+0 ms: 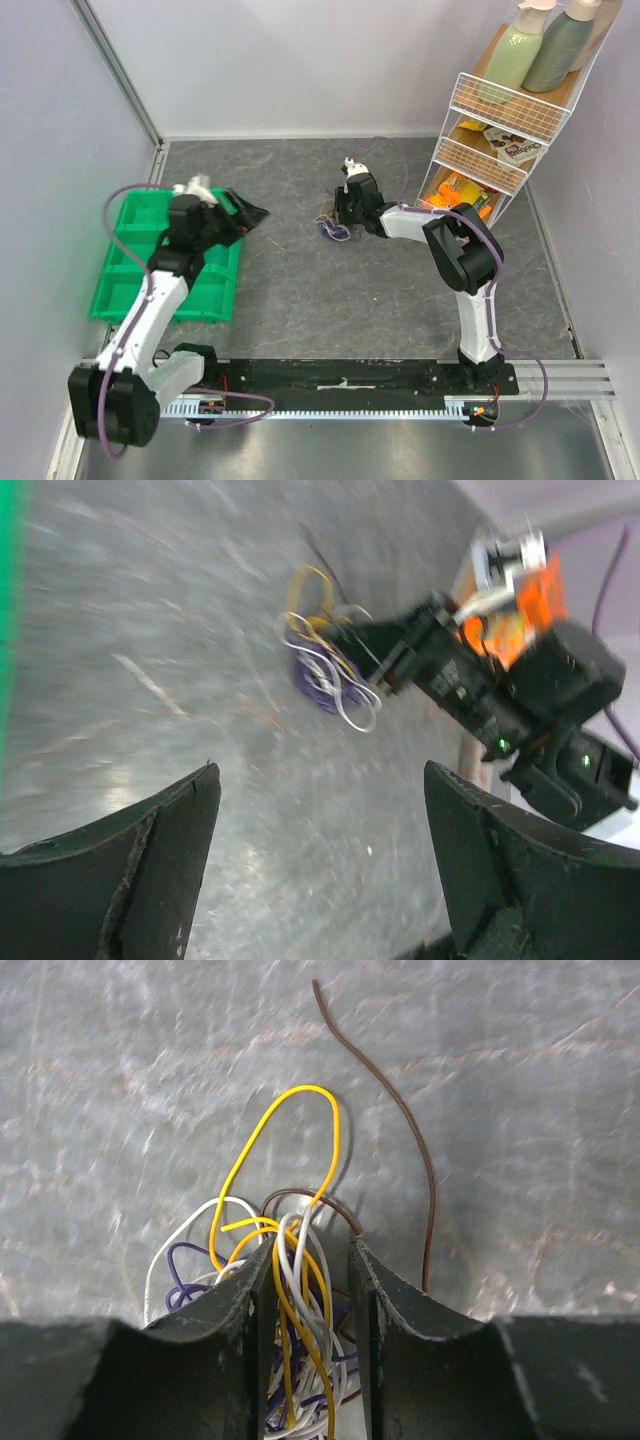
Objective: Untangle the cables
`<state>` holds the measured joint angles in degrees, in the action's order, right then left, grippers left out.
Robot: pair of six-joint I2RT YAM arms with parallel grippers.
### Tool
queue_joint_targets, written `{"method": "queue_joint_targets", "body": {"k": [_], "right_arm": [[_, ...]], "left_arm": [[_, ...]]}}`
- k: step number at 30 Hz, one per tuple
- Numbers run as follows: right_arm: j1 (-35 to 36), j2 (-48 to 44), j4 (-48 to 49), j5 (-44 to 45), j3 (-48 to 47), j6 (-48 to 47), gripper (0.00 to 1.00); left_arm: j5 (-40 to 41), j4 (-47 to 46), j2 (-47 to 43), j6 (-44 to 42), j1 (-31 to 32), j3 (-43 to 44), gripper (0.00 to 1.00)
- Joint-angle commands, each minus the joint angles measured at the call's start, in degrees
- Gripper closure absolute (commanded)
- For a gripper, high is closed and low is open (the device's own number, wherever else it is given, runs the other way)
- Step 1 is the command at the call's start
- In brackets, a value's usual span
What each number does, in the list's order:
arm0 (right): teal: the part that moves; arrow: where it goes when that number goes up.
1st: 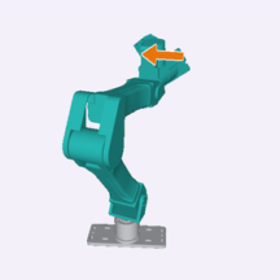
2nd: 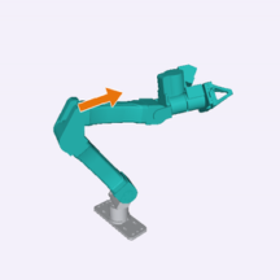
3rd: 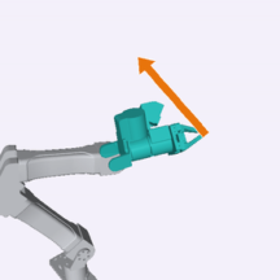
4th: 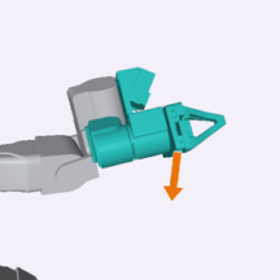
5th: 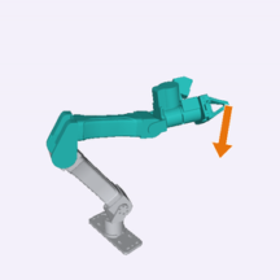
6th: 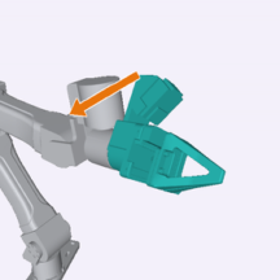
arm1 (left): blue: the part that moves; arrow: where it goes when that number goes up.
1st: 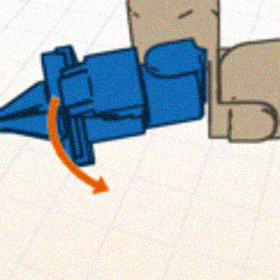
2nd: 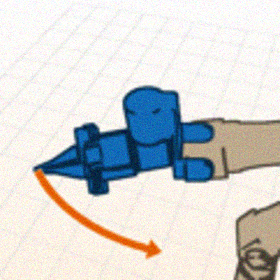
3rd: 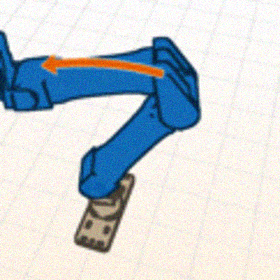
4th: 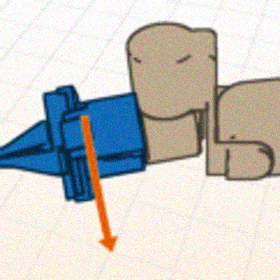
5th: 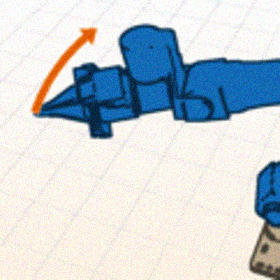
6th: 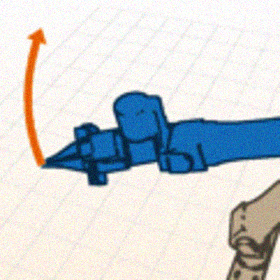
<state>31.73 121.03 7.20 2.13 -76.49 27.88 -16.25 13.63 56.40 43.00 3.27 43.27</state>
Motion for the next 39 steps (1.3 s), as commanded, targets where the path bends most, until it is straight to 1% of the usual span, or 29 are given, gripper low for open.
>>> {"method": "queue_joint_targets", "body": {"k": [1, 3, 5, 8, 10, 13, 15, 16, 18, 21, 23, 24, 26, 28, 30, 34, 39], "right_arm": [[1.5, -6.9, 7.5, -6.7, 6.4, -0.8, 0.59], [1.8, -8.9, 10.3, -7.9, 8.8, -0.5, 0.59], [1.8, -10.5, 11.6, -7.6, 10.3, -0.5, 0.55], [1.8, -12.0, 11.1, -6.3, 10.7, -1.5, 0.46], [1.7, -12.1, 10.6, -6.2, 10.7, -1.8, 0.44], [1.5, -12.0, 9.9, -6.1, 10.0, -2.0, 0.44], [1.3, -12.5, 9.6, -6.0, 10.0, -2.0, 0.45], [1.2, -12.8, 9.3, -5.9, 10.0, -2.0, 0.46], [1.1, -13.5, 9.1, -4.7, 10.5, -2.2, 0.46], [0.8, -14.2, 8.4, -3.6, 10.7, -2.7, 0.47], [0.5, -14.0, 8.2, -3.7, 10.6, -2.7, 0.48], [0.5, -13.9, 8.2, -3.7, 10.6, -2.7, 0.47], [0.6, -13.7, 8.3, -3.8, 10.5, -2.6, 0.48], [0.4, -13.4, 8.3, -4.0, 10.4, -2.5, 0.48], [0.4, -13.1, 8.3, -4.1, 10.2, -2.6, 0.48], [0.4, -12.8, 8.1, -4.2, 10.0, -2.5, 0.48], [0.4, -12.4, 8.0, -4.3, 9.7, -2.4, 0.48]], "left_arm": [[-6.4, -10.6, 8.9, -1.1, 12.1, 1.4, 0.18], [-6.8, -15.5, 14.8, -0.6, 16.0, 2.1, 0.28], [-5.6, -17.9, 19.5, -1.1, 18.6, 3.0, 0.35], [-4.5, -24.9, 25.1, -0.2, 20.8, 2.6, 0.4], [-6.2, -28.4, 28.8, 2.2, 21.3, 2.8, 0.44], [-7.7, -30.2, 33.7, 3.6, 22.0, 4.2, 0.46], [-7.3, -30.6, 35.3, 5.1, 22.0, 4.6, 0.46], [-7.0, -31.0, 36.0, 6.2, 22.1, 4.5, 0.45], [-5.6, -31.0, 37.5, 10.1, 22.1, 4.2, 0.41], [-3.1, -30.1, 40.4, 17.1, 22.0, 3.6, 0.42], [-3.6, -33.6, 42.6, 22.4, 22.0, 2.3, 0.59], [-3.8, -35.5, 43.5, 24.8, 21.9, 1.5, 0.61], [-3.7, -41.2, 45.3, 29.1, 21.9, 0.1, 0.62], [-2.9, -44.1, 46.5, 31.7, 21.9, -0.5, 0.59], [-1.9, -44.6, 47.2, 32.2, 21.9, -0.2, 0.56], [-0.2, -46.3, 46.7, 31.9, 21.8, -0.9, 0.53], [1.0, -45.3, 46.6, 31.4, 21.5, -0.5, 0.53]]}}
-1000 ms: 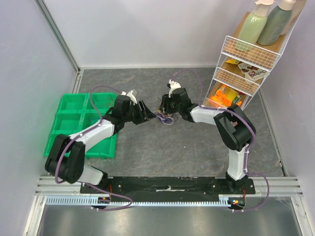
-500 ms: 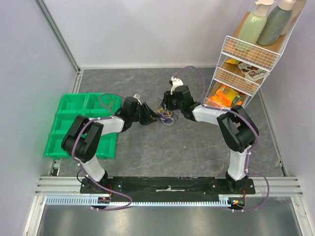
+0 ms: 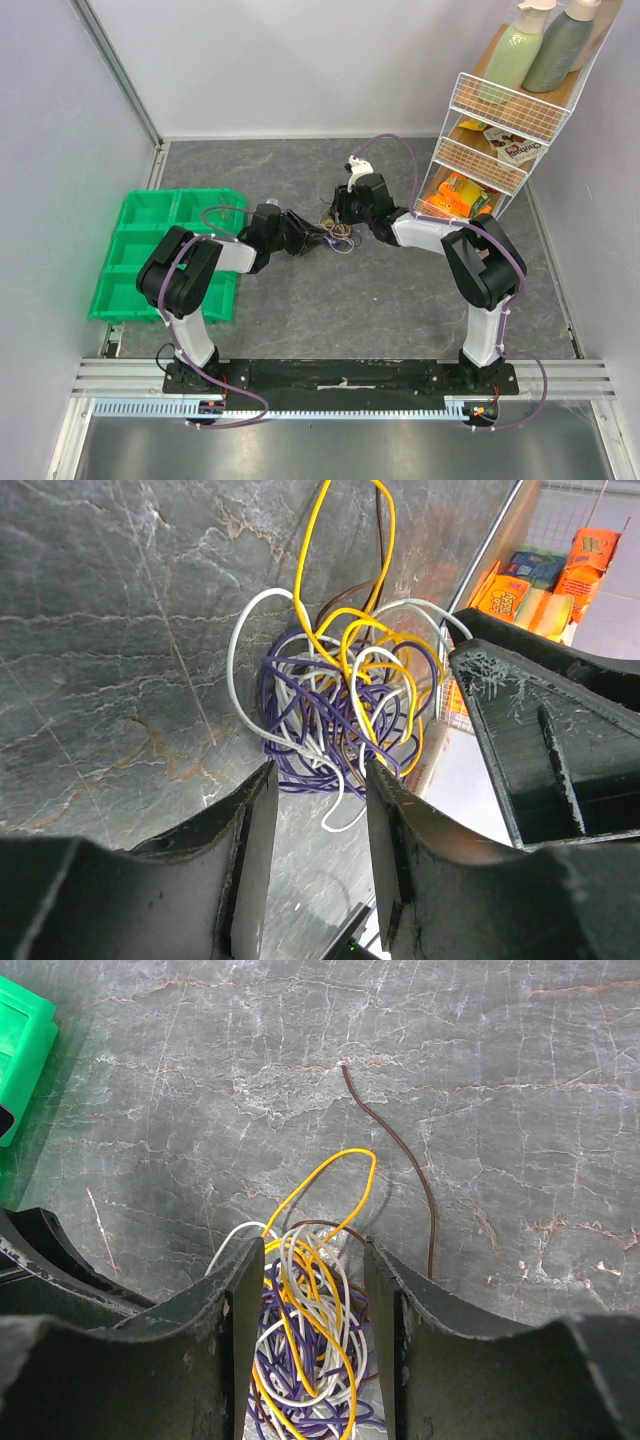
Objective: Untangle the cables
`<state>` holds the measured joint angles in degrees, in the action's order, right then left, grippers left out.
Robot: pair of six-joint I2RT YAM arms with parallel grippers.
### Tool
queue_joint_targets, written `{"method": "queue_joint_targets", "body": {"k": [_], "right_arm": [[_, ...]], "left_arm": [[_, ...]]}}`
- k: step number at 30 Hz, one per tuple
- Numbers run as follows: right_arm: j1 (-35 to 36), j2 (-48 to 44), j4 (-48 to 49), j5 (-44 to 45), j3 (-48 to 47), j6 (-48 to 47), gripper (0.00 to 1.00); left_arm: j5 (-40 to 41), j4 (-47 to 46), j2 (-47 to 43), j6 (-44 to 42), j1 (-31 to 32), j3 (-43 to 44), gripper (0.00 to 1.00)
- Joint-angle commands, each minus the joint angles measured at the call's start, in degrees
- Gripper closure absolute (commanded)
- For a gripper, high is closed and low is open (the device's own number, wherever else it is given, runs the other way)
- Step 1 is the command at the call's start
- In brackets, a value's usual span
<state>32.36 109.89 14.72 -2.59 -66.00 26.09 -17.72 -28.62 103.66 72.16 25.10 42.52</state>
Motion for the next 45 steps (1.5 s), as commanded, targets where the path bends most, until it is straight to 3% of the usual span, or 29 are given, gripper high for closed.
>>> {"method": "queue_joint_targets", "body": {"k": [1, 5, 13, 21, 33, 40, 45], "right_arm": [[-0.2, -1.2, 0.4, 0.4, -0.8, -0.6, 0.48], [-0.2, -1.0, 0.3, 0.3, -1.1, -0.7, 0.48], [-0.2, -0.6, 0.1, 0.0, -1.4, -0.6, 0.48], [-0.2, 0.0, -0.4, 0.0, -2.0, -0.5, 0.48], [-0.2, 0.5, -0.5, -0.5, -2.4, -0.2, 0.49], [-0.2, 0.5, -0.7, -0.3, -2.4, -0.2, 0.48], [-0.2, 0.5, -0.7, -0.2, -2.5, -0.3, 0.49]], "left_arm": [[2.5, -2.8, -0.4, 2.2, -0.3, 0.5, 0.54], [1.9, -3.9, 0.5, 3.1, -0.4, 0.1, 0.6], [3.1, -0.1, -0.1, 0.0, -0.9, 2.0, 0.61], [1.7, -0.2, 0.8, -0.1, -0.9, 3.2, 0.72], [0.0, 1.4, 2.1, 1.3, -0.4, 4.2, 0.66], [0.9, 8.6, 3.0, -1.7, 0.3, 7.7, 0.76], [3.0, 10.5, 1.7, -3.2, 0.7, 8.0, 0.92]]}}
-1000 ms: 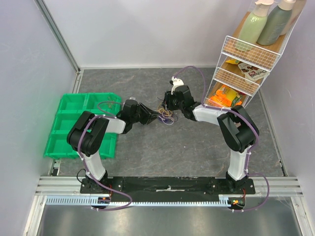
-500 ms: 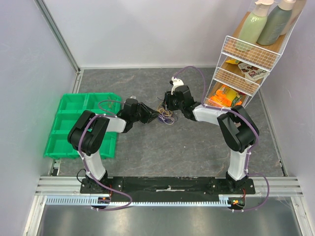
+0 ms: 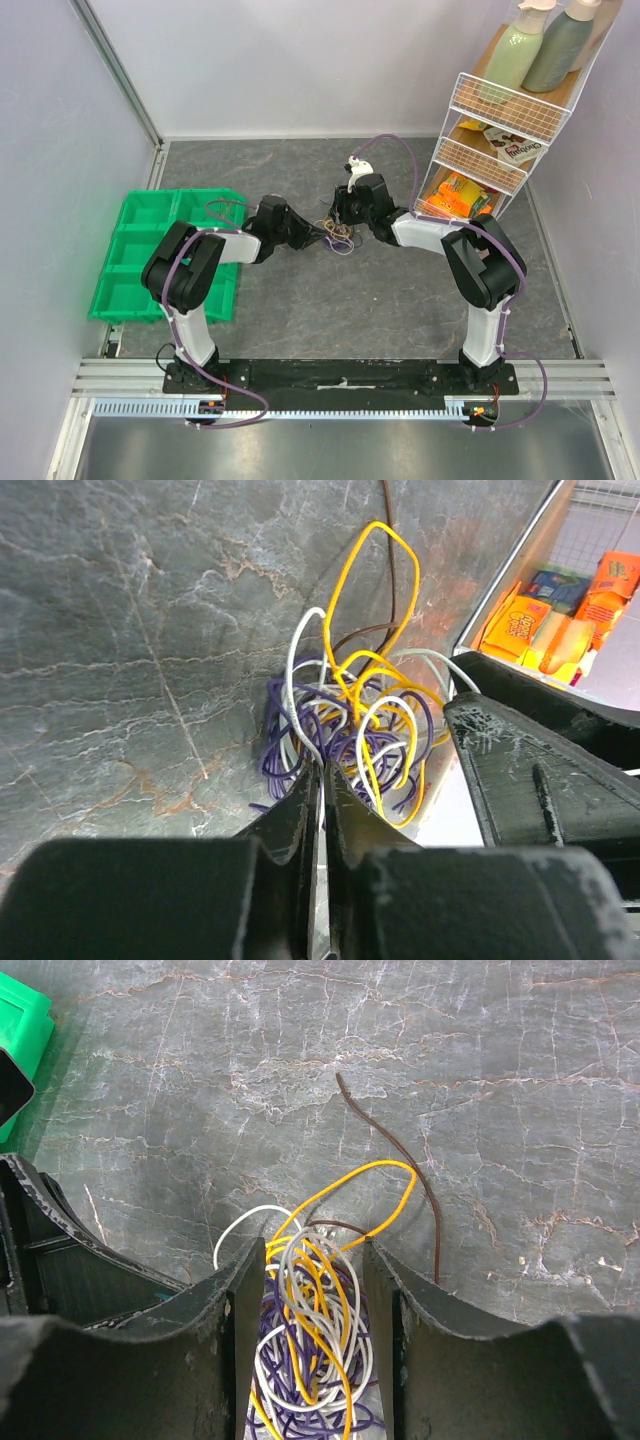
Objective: Untangle the cables
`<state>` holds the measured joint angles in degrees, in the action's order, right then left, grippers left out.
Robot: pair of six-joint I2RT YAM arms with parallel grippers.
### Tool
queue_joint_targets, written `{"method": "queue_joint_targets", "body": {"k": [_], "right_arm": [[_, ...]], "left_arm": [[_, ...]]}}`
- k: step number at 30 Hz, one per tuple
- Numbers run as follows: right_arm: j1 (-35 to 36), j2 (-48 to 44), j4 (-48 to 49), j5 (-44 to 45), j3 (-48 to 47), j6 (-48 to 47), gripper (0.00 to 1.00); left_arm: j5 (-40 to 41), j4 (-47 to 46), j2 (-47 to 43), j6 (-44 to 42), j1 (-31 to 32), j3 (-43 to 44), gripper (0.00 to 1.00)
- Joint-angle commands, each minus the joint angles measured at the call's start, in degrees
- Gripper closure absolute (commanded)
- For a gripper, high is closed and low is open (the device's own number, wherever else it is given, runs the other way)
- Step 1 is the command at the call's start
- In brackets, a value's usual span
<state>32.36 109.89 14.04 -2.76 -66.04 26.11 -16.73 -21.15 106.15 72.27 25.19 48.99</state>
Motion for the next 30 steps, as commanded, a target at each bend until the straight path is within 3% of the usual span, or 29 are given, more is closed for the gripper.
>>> {"method": "queue_joint_targets", "body": {"k": [1, 7, 16, 24, 30], "right_arm": [[-0.2, 0.6, -0.3, 0.0, -2.6, -0.4, 0.49], [-0.2, 2.2, -1.6, -2.0, -4.2, -0.8, 0.48], [-0.1, -1.3, -1.6, -6.7, -2.3, -5.4, 0.23], [0.1, 4.3, -7.6, -9.8, -7.8, -5.7, 0.28], [0.6, 9.1, -11.6, -5.5, -12.0, -6.1, 0.31]], "left_arm": [[2.6, 3.6, -1.4, -3.8, 0.7, 1.6, 0.94], [4.3, 5.7, -7.3, -8.6, 1.2, 1.8, 0.98], [3.8, 9.7, -14.0, -14.6, 1.3, 3.5, 0.98], [6.4, 14.6, -21.4, -25.4, 1.6, 9.6, 0.98], [10.1, 16.2, -32.1, -36.9, 4.6, 12.4, 0.98]]}}
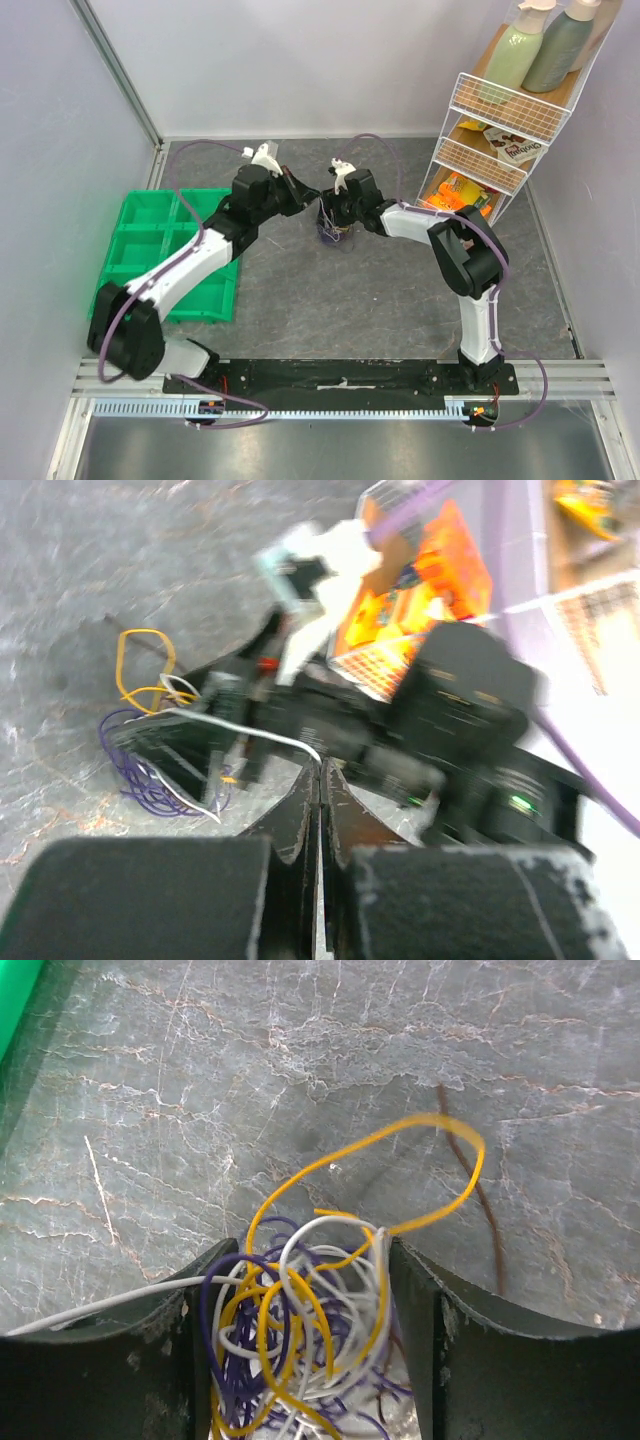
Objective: Untangle the cables
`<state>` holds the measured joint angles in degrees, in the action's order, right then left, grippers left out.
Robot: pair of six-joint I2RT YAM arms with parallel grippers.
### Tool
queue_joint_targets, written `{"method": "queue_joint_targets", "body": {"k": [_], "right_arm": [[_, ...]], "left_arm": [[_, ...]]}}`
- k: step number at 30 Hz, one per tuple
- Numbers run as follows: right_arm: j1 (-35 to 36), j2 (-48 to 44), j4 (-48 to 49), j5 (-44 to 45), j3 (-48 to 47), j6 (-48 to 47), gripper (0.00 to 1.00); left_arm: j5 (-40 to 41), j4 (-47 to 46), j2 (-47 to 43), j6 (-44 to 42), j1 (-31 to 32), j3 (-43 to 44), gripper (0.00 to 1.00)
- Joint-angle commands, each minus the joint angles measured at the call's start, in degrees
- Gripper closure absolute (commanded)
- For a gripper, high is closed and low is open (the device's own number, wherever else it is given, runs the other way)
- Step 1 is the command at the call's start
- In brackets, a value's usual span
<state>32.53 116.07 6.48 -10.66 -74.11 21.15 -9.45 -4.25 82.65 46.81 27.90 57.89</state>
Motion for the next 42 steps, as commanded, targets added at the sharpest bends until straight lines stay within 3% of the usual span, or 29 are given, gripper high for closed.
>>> {"method": "queue_joint_targets", "body": {"k": [1, 7, 12, 18, 22, 25, 28, 29, 31, 34, 38, 40, 42], "right_arm": [[0.4, 3.3, -4.7, 3.4, -4.5, -1.2, 0.32], [0.6, 3.1, -6.0, 15.3, -4.9, -1.2, 0.31], [0.1, 4.1, -5.7, 19.2, -6.1, -1.8, 0.27], [-0.9, 6.4, -6.3, 20.9, -8.3, -2.0, 0.23], [-0.9, 4.5, -4.3, 17.3, -5.1, -2.0, 0.23], [-0.9, 2.3, -4.4, 12.3, -2.5, -1.3, 0.35], [-0.9, -1.6, -2.2, 4.9, 2.5, -1.5, 0.51], [-0.9, -3.2, -1.9, 3.0, 4.1, -1.5, 0.61], [-0.9, -6.6, -0.7, -2.5, 7.9, -1.3, 0.66], [-0.8, -8.7, -2.2, -9.8, 10.5, -0.8, 0.65], [-0.9, -8.8, -7.9, -16.0, 13.8, -0.1, 0.66], [-0.9, -10.4, -8.1, -19.3, 17.2, -0.1, 0.66], [-0.9, -12.4, -8.5, -21.2, 20.6, 0.1, 0.65]], "left_arm": [[2.3, -0.6, -11.0, -12.9, 2.2, 3.5, 0.98], [1.3, 6.8, -25.6, -20.4, 2.2, 6.4, 0.98], [8.7, 19.3, -35.2, -26.1, 2.2, 14.4, 0.98], [13.2, 30.2, -38.4, -25.4, 2.2, 22.9, 0.98], [9.7, 36.5, -34.9, -21.0, 2.3, 23.8, 0.98], [3.7, 40.8, -30.3, -17.8, 2.2, 22.0, 0.68], [-1.0, 38.9, -28.4, -15.6, 2.2, 14.3, 0.48], [-1.6, 36.7, -28.8, -14.4, 2.2, 11.1, 0.4], [-3.3, 31.2, -29.7, -11.2, 2.2, 3.9, 0.32], [-8.7, 19.4, -28.8, -7.9, 2.2, -5.5, 0.31], [-12.2, 11.6, -22.5, -8.3, 2.2, -11.5, 0.54], [-13.2, 10.1, -19.6, -10.3, 2.2, -12.6, 0.54], [-15.1, 7.5, -17.3, -11.3, 2.2, -14.4, 0.47]]}}
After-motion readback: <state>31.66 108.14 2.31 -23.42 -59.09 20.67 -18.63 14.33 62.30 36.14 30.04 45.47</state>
